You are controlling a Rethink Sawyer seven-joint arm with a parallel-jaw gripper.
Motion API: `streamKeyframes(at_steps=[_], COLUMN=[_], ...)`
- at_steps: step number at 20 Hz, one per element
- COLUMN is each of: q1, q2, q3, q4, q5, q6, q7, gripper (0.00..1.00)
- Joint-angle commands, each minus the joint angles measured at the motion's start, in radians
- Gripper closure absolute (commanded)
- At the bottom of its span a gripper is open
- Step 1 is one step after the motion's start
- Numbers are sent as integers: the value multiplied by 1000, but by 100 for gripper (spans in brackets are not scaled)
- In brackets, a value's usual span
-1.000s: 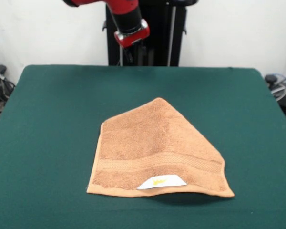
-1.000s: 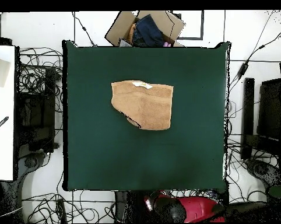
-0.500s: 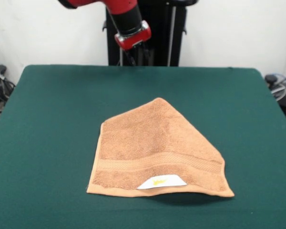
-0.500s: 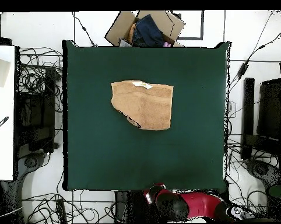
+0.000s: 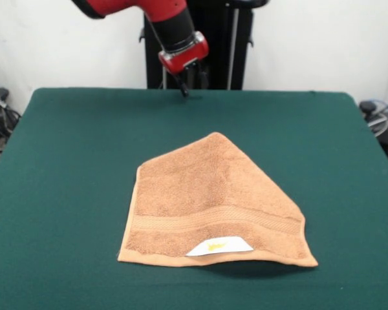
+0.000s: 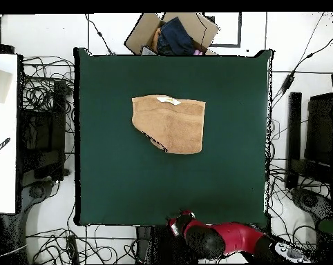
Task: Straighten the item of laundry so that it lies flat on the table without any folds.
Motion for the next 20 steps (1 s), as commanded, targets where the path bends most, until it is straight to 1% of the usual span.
streamKeyframes(at_steps=[1, 7, 11, 13, 16, 20], q1=[-13, -44, -66, -56, -43, -17], q2=[20, 27, 65, 80, 129, 197], q3=[133, 130, 101, 57, -15, -88], q4=[-28, -19, -25, -30, -56, -102], q5=[-67, -108, -158, -191, -233, -249], q6=[-65, -117, -188, -254, -353, -439], q7=[58, 77, 96, 109, 117, 122], gripper=[0, 0, 0, 0, 0, 0])
